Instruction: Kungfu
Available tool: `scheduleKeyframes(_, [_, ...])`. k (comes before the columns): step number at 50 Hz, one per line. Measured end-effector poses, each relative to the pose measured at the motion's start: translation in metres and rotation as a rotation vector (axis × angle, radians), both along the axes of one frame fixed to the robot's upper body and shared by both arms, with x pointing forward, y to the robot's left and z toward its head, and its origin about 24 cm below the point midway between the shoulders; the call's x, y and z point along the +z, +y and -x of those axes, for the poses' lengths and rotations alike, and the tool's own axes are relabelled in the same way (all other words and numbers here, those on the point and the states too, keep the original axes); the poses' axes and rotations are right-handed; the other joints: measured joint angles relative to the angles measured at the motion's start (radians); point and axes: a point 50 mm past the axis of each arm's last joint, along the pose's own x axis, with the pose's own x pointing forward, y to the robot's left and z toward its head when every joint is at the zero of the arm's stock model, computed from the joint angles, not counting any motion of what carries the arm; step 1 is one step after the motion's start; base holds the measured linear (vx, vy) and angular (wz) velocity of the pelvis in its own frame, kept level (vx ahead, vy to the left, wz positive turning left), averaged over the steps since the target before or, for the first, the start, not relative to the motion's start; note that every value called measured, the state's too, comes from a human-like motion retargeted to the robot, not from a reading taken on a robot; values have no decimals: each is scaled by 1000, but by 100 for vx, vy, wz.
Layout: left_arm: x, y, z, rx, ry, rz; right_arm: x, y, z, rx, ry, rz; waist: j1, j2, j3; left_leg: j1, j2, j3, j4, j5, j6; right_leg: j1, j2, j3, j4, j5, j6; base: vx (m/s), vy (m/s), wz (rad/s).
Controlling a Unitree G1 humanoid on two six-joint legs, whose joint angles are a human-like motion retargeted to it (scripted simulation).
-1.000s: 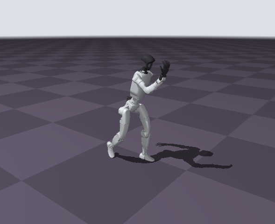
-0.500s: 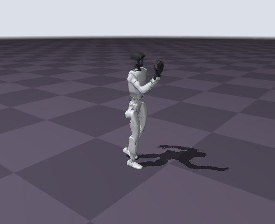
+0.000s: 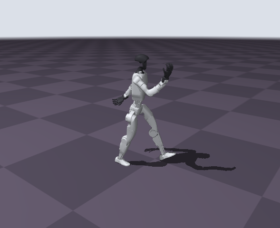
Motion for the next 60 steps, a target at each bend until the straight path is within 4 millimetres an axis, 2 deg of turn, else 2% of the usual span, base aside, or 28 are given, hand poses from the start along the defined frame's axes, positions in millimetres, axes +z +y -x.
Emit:
scheduleKeyframes(4, [8, -3, 17, 55, -27, -160, -7, -4, -3, -54, 32, 4, 6, -25, -15, -6, 3, 110, 18, -43, 21, 30, -15, -6, 7, 30, 88, 88, -6, 9])
scheduleKeyframes(7, [8, 1, 17, 94, -65, -279, -18, -11, -8, -132, 75, 15, 15, -54, -30, -8, -32, 84, 89, -51, 93, 52, -37, 0, 17, 109, 187, 88, -4, 3])
scheduleKeyframes(8, [7, 5, 15, 106, -78, -318, -26, -15, -12, -158, 109, 20, 15, -62, -39, 5, -43, 93, 81, -12, 110, 60, -39, -1, 22, 148, 221, 99, -3, 0])
scheduleKeyframes(10, [5, 13, 9, 136, -103, -385, -47, -18, -22, -184, 202, 34, 23, -82, -59, 41, -45, 138, 83, 60, 88, 72, -45, 20, 46, 252, 290, 99, -10, -26])
scheduleKeyframes(12, [-2, 27, -7, 172, -149, -438, -78, -19, -36, -175, 326, 47, 13, -90, -107, 10, 10, 123, 129, 114, 68, 26, 4, 27, 96, 413, 312, 86, -35, -33])
scheduleKeyframes(15, [-24, 53, -63, 182, -278, -458, -134, -15, -57, -102, 565, 82, -21, -49, -141, -26, 85, 53, 233, 88, 77, -67, 69, -47, 249, 602, 312, 86, -28, 0])
scheduleKeyframes(17, [-39, 72, -116, 117, -422, -455, -181, -18, -65, -34, 742, 114, -36, -3, -154, 3, 96, 21, 248, 39, 100, -115, 87, -124, 352, 661, 312, 59, -4, 12])
scheduleKeyframes(20, [-51, 94, -218, -55, -731, -420, -269, -19, -55, 88, 1066, 168, -59, 7, -173, 64, 46, 20, 243, -26, 136, -198, 20, -169, 466, 505, 312, 79, 13, 42])
scheduleKeyframes(22, [-46, 98, -299, -193, -986, -355, -328, -29, -27, 105, 1285, 190, -93, 16, -159, 148, -18, -2, 205, -54, 159, -239, -20, -161, 498, 403, 312, 74, 13, 115])
scheduleKeyframes(24, [-27, 87, -382, -323, -1264, -276, -383, -42, 13, 83, 1533, 204, -146, 30, -135, 239, -92, -45, 164, -78, 183, -272, -64, -161, 508, 308, 311, 62, 11, 152])
scheduleKeyframes(26, [8, 65, -459, -440, -1560, -202, -429, -50, 63, 67, 1822, 210, -186, 34, -113, 316, -144, -71, 131, -97, 198, -321, -102, -134, 488, 247, 296, 55, -2, 103])
scheduleKeyframes(28, [57, 37, -523, -542, -1862, -118, -465, -54, 121, 74, 2135, 217, -223, 45, -93, 381, -172, -96, 112, -119, 202, -373, -130, -99, 445, 217, 263, 68, -13, 68])
scheduleKeyframes(30, [114, 8, -568, -640, -2161, -38, -489, -55, 185, 85, 2436, 253, -264, 68, -68, 444, -192, -120, 101, -143, 205, -420, -151, -63, 390, 211, 221, 73, -17, 60])
scheduleKeyframes(31, [144, -4, -584, -694, -2308, -12, -496, -54, 217, 82, 2562, 283, -289, 82, -55, 475, -199, -135, 98, -155, 205, -438, -157, -42, 353, 221, 203, 70, -17, 62])
scheduleKeyframes(33, [207, -28, -603, -808, -2598, 43, -504, -51, 283, 95, 2777, 358, -341, 110, -25, 535, -214, -167, 91, -180, 206, -472, -169, 10, 277, 248, 173, 63, -17, 71])
scheduleKeyframes(35, [267, -48, -607, -936, -2883, 83, -502, -48, 346, 160, 2932, 441, -392, 136, 10, 598, -226, -198, 86, -206, 206, -499, -173, 78, 199, 292, 143, 61, -22, 69])
scheduleKeyframes(36, [297, -55, -604, 977, 2937, -82, -498, -46, 375, 220, 2984, 480, -418, 149, 29, 627, -227, -213, 86, -220, 204, -509, -174, 112, 161, 299, 130, 57, -27, 62])
scheduleKeyframes(37, [326, -61, -599, 954, 2785, -74, -493, -44, 402, 287, 3033, 516, -444, 162, 45, 654, -227, -227, 87, -235, 202, -520, -174, 145, 123, 303, 117, 50, -27, 57])
scheduleKeyframes(38, [354, -63, -590, 938, 2632, -55, -485, -41, 427, -361, -3067, -547, -472, 176, 59, 677, -224, -238, 91, -252, 199, -532, -174, 176, 87, 302, 107, 48, -32, 50])
scheduleKeyframes(41, [423, -56, -553, 941, 2208, 44, -456, -32, 499, -541, -2846, -606, -582, 204, 81, 731, -210, -257, 105, -302, 185, -566, -180, 225, -2, 291, 73, 57, -52, 30])
scheduleKeyframes(43, [455, -52, -527, 961, 1977, 98, -430, -28, 542, -630, -2691, -624, -651, 216, 81, 762, -203, -256, 112, -335, 172, -591, -179, 245, -21, 262, 68, 66, -63, 3])
scheduleKeyframes(45, [476, -51, -506, 998, 1797, 124, -400, -24, 578, -671, -2549, -587, -704, 225, 79, 796, -198, -246, 121, -366, 158, -610, -164, 287, 8, 230, 63, 75, -68, -9])
scheduleKeyframes(48, [496, -53, -491, 1054, 1648, 151, -358, -12, 621, -661, -2425, -393, -744, 219, 88, 874, -203, -235, 138, -396, 139, -575, -148, 319, 78, 181, 159, 67, -53, 4])
scheduleKeyframes(50, [505, -54, -488, 1089, 1597, 179, -337, 3, 639, -669, -2383, -237, -777, 216, 85, 914, -210, -249, 155, -397, 140, -554, -156, 277, 103, 278, 229, 73, -73, 48])
scheduleKeyframes(53, [503, -68, -493, 1060, 1543, 178, -326, 42, 650, -728, -2290, -40, -757, 232, 16, 880, -198, -228, 178, -341, 153, -638, -157, 253, 208, 337, 296, 54, -68, 66])
scheduleKeyframes(55, [503, -74, -495, 1002, 1499, 176, -344, 54, 638, -725, -2376, -11, -786, 232, 31, 887, -170, -224, 182, -276, 152, -625, -174, 193, 254, 319, 277, 44, -53, 124])
scheduleKeyframes(57, [502, -74, -499, 968, 1470, 190, -368, 49, 619, -726, -2510, -38, -808, 241, 27, 874, -147, -200, 175, -211, 135, -630, -197, 148, 292, 285, 259, 26, -34, 119])
scheduleKeyframes(60, [504, -70, -502, 956, 1447, 222, -402, 21, 584, -705, -2684, -110, -810, 257, 38, 853, -110, -153, 155, -130, 110, -639, -215, 96, 330, 249, 237, 30, -28, 93])
